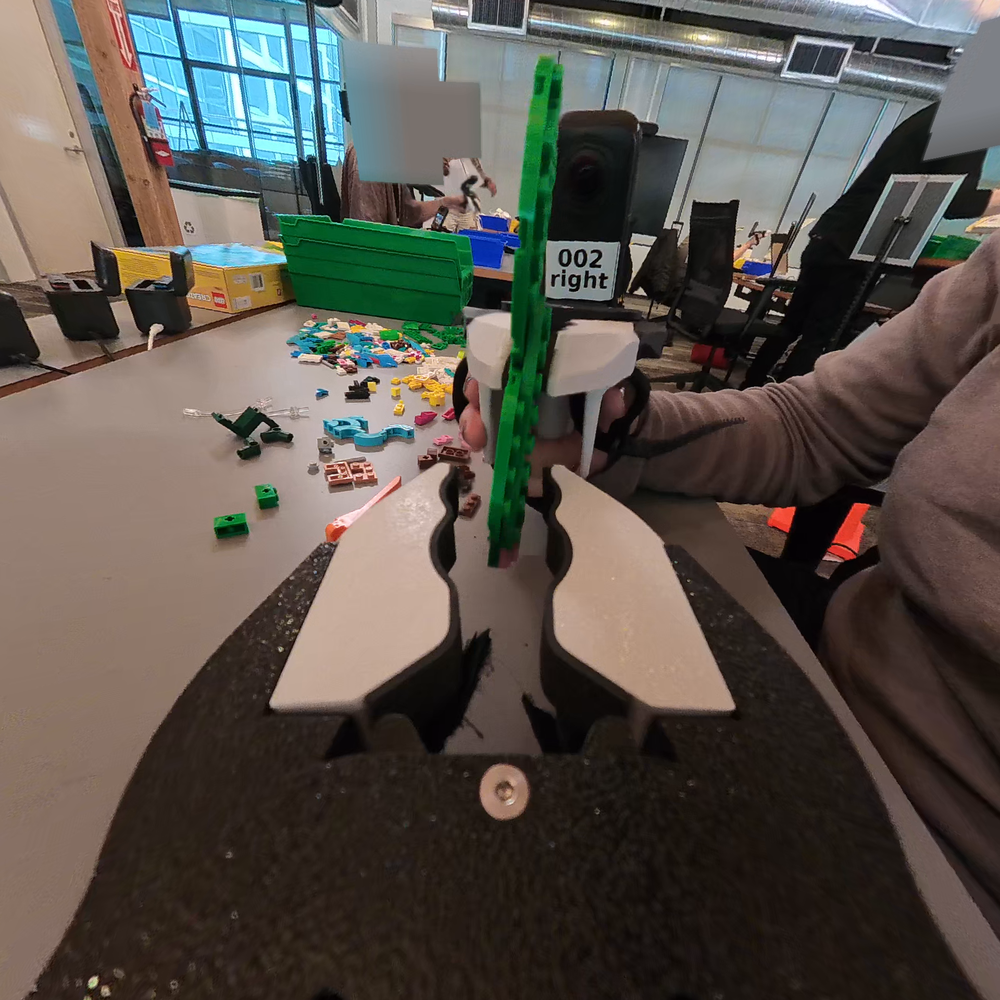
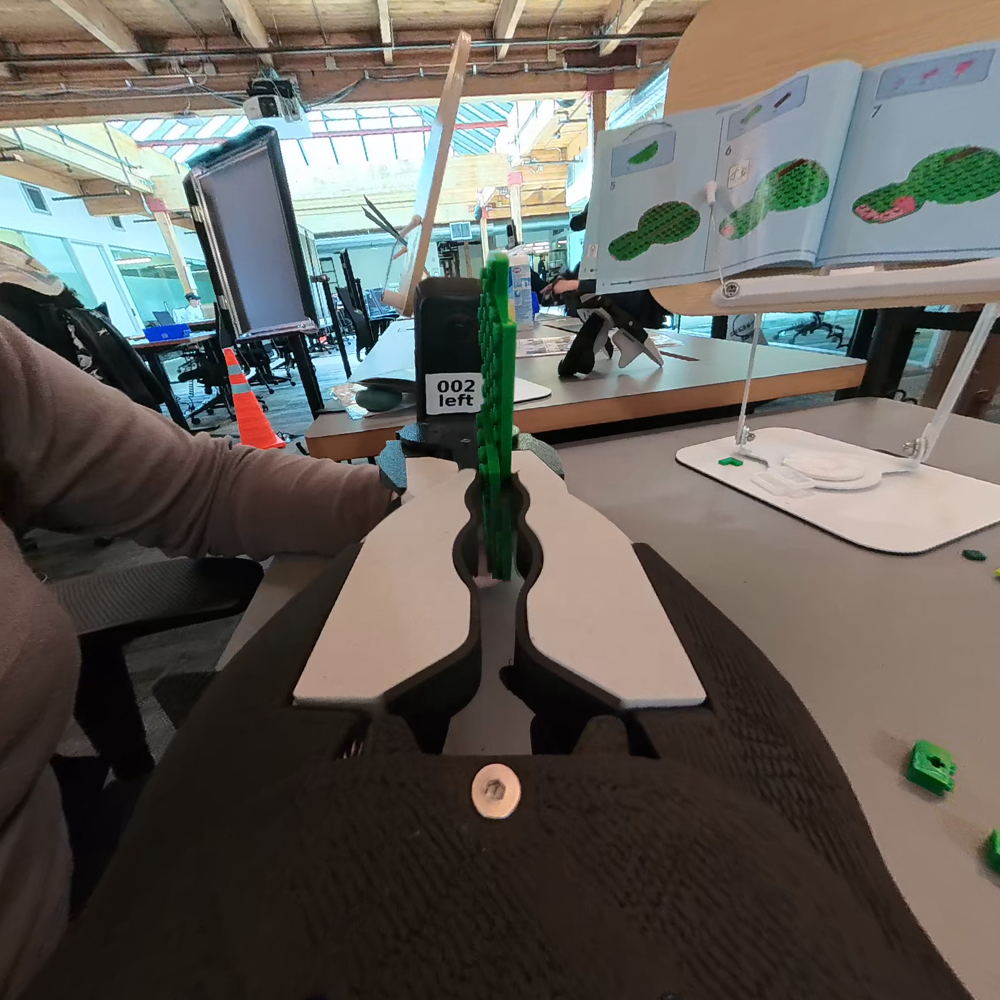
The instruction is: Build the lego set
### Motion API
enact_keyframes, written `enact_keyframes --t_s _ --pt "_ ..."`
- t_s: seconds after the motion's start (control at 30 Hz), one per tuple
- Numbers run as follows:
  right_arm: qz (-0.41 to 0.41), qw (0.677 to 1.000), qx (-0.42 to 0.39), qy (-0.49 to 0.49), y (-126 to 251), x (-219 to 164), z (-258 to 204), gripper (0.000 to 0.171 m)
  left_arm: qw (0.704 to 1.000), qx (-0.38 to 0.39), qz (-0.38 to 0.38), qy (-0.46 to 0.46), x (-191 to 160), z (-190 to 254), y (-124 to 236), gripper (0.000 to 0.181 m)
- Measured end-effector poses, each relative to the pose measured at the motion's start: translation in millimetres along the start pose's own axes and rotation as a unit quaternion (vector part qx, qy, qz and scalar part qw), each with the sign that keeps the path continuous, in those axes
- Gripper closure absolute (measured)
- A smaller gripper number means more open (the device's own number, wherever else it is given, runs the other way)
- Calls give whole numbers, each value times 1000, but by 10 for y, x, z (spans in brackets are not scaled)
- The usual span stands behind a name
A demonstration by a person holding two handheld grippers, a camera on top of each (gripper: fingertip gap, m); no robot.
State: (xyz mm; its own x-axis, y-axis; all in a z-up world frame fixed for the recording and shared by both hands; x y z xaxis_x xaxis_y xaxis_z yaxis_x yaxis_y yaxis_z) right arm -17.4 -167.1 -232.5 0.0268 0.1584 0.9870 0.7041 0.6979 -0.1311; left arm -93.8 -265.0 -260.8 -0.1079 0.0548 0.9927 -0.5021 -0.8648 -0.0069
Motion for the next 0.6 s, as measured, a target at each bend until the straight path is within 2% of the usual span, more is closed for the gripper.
enact_keyframes --t_s 0.6 --pt "30 999 -18 -18 52 36 60 164 1000 3 13 10 14 -27 21 158"
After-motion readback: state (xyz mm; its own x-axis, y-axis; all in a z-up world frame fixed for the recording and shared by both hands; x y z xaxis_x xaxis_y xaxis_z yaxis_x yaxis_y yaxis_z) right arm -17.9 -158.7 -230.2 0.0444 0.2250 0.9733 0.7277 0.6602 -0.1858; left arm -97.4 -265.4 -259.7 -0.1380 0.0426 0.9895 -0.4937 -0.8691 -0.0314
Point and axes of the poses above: each gripper's, where its closed fingertips meet, y back along the fingers, x out of its top, z = x × y across the jaws, the point moved 7 cm from there along y, back along the fingers, and after that the axes turned 1 degree about z, right-handed, at the moved point
